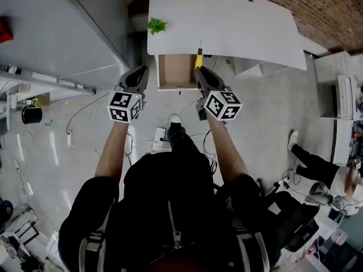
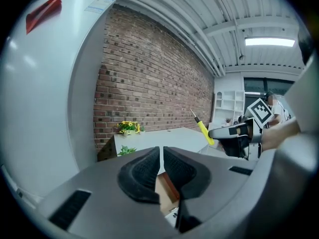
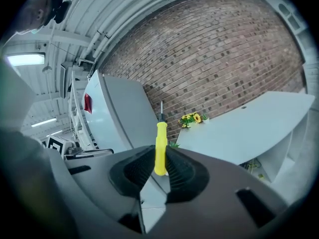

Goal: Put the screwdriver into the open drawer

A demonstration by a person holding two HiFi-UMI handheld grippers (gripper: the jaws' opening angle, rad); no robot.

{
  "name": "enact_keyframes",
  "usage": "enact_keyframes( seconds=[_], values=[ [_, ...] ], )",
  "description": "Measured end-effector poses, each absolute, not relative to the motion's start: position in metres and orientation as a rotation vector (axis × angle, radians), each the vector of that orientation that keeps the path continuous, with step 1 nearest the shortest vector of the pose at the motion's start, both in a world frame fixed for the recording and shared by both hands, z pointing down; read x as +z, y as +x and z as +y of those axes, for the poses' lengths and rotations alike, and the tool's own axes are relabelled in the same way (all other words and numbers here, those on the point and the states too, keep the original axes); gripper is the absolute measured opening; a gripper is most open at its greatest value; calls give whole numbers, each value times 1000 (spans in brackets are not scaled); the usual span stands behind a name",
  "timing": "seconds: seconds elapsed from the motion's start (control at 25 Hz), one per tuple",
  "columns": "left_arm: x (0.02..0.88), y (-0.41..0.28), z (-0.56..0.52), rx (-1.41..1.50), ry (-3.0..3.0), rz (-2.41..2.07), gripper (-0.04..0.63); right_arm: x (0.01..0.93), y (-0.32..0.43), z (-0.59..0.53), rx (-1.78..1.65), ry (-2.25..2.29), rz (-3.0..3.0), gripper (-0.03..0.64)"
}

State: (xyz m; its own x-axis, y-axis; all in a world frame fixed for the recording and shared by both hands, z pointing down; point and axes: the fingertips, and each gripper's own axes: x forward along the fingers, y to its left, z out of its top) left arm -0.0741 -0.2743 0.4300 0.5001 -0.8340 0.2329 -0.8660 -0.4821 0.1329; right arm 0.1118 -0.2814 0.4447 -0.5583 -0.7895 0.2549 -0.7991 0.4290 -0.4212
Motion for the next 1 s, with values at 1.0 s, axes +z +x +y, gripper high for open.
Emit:
enact_keyframes(
  seconds=[1.0],
  values=[
    [540, -59, -299, 315, 2370, -1334, 40, 587, 109, -281, 1072, 1348, -2413, 72]
  ],
)
